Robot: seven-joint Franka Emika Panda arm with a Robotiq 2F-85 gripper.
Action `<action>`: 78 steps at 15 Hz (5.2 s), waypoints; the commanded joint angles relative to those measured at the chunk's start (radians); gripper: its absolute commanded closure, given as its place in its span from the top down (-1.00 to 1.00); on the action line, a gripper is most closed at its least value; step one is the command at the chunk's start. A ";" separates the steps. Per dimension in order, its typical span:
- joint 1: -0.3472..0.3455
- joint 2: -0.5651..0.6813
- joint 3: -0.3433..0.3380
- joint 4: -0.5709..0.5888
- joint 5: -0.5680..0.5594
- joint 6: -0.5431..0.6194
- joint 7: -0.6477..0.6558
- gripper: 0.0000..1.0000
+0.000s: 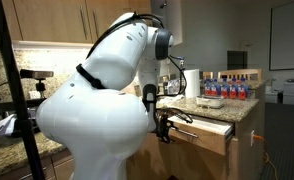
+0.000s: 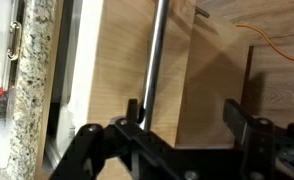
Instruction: Open the top drawer
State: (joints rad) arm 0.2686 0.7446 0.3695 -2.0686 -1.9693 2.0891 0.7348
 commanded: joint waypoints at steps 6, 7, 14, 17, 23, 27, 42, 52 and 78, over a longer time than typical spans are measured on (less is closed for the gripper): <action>0.019 -0.112 0.018 -0.043 0.074 0.003 -0.031 1.00; 0.017 -0.124 0.021 -0.042 0.081 0.013 -0.037 1.00; -0.007 -0.222 0.047 -0.031 0.295 0.194 -0.202 1.00; -0.027 -0.335 0.052 -0.065 0.462 0.315 -0.248 1.00; -0.018 -0.481 0.007 0.011 0.824 0.443 -0.419 1.00; 0.003 -0.478 -0.053 0.132 0.986 0.428 -0.432 1.00; 0.119 -0.289 -0.304 0.175 1.112 0.596 0.337 1.00; 0.057 -0.294 -0.348 0.112 1.342 0.601 0.383 1.00; -0.059 -0.175 -0.285 0.172 1.679 0.525 -0.272 1.00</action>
State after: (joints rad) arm 0.2001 0.5550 0.1084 -1.9284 -0.3808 2.6448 0.5936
